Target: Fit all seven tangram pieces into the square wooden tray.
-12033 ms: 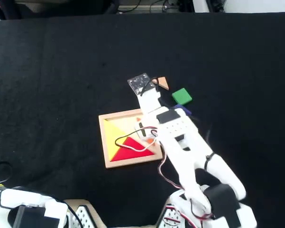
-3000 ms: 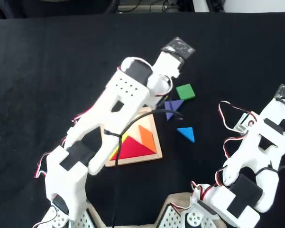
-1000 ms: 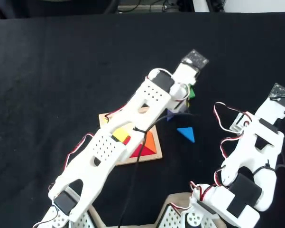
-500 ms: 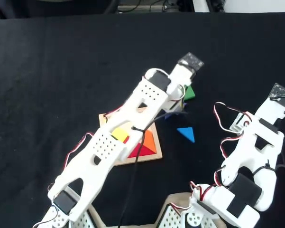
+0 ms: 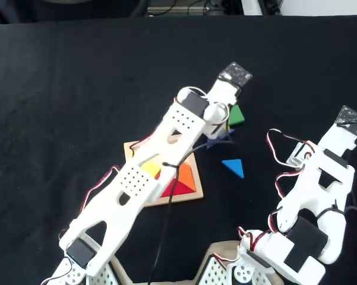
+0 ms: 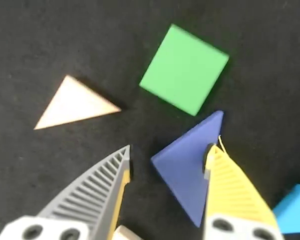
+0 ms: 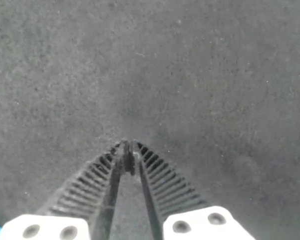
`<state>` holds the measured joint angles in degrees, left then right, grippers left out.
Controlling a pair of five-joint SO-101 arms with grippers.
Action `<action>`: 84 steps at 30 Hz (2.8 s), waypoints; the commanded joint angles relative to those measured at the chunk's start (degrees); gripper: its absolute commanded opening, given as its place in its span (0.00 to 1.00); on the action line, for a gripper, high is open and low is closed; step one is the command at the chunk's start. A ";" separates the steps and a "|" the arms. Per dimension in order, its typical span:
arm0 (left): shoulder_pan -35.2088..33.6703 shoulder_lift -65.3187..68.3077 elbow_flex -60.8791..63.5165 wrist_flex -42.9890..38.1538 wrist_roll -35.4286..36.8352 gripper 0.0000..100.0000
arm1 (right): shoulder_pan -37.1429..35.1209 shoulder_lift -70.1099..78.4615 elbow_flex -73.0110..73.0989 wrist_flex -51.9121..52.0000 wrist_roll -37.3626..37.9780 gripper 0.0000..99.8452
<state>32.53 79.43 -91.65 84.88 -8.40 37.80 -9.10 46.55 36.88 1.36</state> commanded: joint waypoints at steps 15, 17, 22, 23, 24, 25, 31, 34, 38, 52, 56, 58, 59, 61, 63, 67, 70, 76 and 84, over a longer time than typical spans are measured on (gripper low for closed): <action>1.36 0.00 -3.30 0.79 -0.53 0.25 | -0.88 -0.13 -0.31 -1.05 0.62 0.01; 1.54 0.44 -2.15 0.53 -0.53 0.25 | -0.79 -0.13 -0.31 -1.05 0.62 0.01; 1.27 0.35 -2.42 0.70 -0.35 0.25 | -0.62 -0.22 -0.31 -1.05 0.62 0.01; 1.27 0.26 -3.56 1.23 -0.26 0.25 | -0.62 -0.22 -0.31 -1.05 0.62 0.01; 1.01 -0.09 -4.18 2.11 -0.35 0.25 | -0.62 -0.22 -0.31 -1.05 0.62 0.01; 1.01 -1.32 -4.09 2.64 -0.26 0.25 | -0.62 -0.22 -0.31 -1.05 0.62 0.01; -0.40 -6.77 -3.74 4.04 -0.26 0.25 | -0.70 -0.22 -0.31 -1.05 0.62 0.01; -0.84 -6.24 -3.12 2.90 -0.44 0.25 | -0.79 -0.22 -0.31 -1.05 0.62 0.01; -0.92 -2.20 -2.07 0.26 -0.53 0.25 | -0.79 -0.22 -0.31 -1.05 0.62 0.01; -0.22 1.14 -2.59 0.53 -0.53 0.25 | -0.70 -0.22 -0.31 -1.05 0.62 0.01; -0.13 1.14 -2.59 0.44 -0.53 0.25 | -0.70 -0.22 -0.31 -1.05 0.62 0.01; 0.31 1.14 -2.59 0.44 -0.53 0.24 | -0.70 -0.22 -0.31 -1.05 0.62 0.01; 0.48 1.14 -2.59 0.44 -0.53 0.24 | -0.70 -0.22 -0.31 -1.05 0.62 0.01; 1.10 1.14 -2.59 0.53 -0.53 0.19 | -0.70 -0.22 -0.31 -1.05 0.62 0.01; 1.80 1.14 -2.59 0.44 -0.88 0.15 | -0.70 -0.22 -0.31 -1.05 0.62 0.01; 2.24 1.14 -2.59 0.53 -2.46 0.14 | -0.70 -0.22 -0.31 -1.05 0.62 0.01; 1.10 -1.05 -4.09 2.81 -2.46 0.19 | -0.70 -0.22 -0.31 -1.05 0.62 0.01; 1.27 -8.97 -3.74 10.46 -2.46 0.25 | -0.79 -0.22 -0.31 -1.05 0.62 0.01; -5.41 -10.02 -3.30 10.90 -2.37 0.25 | -0.79 -0.22 -0.31 -1.05 0.62 0.01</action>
<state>30.59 73.27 -92.97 95.60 -10.33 37.80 -9.10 46.55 36.88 1.54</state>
